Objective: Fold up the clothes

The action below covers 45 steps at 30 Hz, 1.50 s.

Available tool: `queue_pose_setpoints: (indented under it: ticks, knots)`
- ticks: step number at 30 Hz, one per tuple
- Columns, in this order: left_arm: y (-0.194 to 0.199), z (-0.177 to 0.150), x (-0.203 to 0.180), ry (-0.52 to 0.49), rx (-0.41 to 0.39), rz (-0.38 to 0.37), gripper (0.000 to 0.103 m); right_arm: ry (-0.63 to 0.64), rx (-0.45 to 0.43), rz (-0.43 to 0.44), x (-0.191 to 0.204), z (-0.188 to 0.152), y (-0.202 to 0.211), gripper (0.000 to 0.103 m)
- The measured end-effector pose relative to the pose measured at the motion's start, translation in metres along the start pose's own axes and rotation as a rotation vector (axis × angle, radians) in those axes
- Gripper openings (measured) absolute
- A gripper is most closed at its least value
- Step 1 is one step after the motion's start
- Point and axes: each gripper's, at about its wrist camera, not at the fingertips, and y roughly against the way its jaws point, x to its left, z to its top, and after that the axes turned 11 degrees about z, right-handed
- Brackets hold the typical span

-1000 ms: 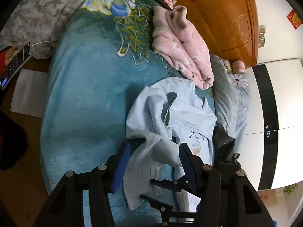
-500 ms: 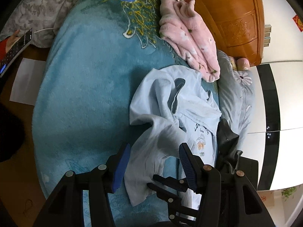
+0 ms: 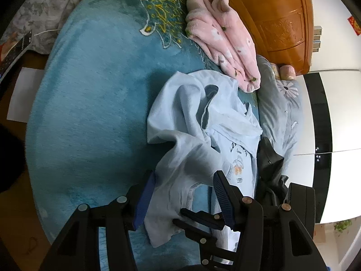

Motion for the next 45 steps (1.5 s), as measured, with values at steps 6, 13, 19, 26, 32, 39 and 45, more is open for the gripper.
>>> queue_pose_setpoints:
  ticks: [6,13,19,26,32,39,45]
  knots:
    - [-0.005,0.0,-0.002,0.004,0.008,-0.009,0.058,-0.008,0.006,-0.002,-0.001,-0.004,0.0,0.011]
    - [-0.011,-0.001,-0.005,0.007,0.02,-0.016,0.058,-0.024,0.012,-0.005,-0.004,-0.009,0.0,0.011]
    - [-0.015,-0.002,-0.008,-0.002,0.03,-0.019,0.058,-0.042,0.015,-0.006,-0.008,-0.016,0.001,0.011]
    - [-0.018,-0.004,-0.008,0.0,0.039,-0.022,0.058,-0.063,0.002,0.0,-0.016,-0.029,0.011,0.011]
    - [-0.01,-0.003,-0.011,-0.008,0.028,-0.041,0.058,-0.106,-0.042,0.061,-0.024,-0.04,0.03,0.009]
    - [0.015,0.009,-0.022,-0.02,-0.036,-0.07,0.058,-0.222,-0.174,0.145,-0.057,-0.041,0.08,0.006]
    - [0.049,0.025,-0.027,0.005,-0.137,-0.173,0.062,-0.428,-0.406,0.275,-0.114,-0.01,0.15,0.005]
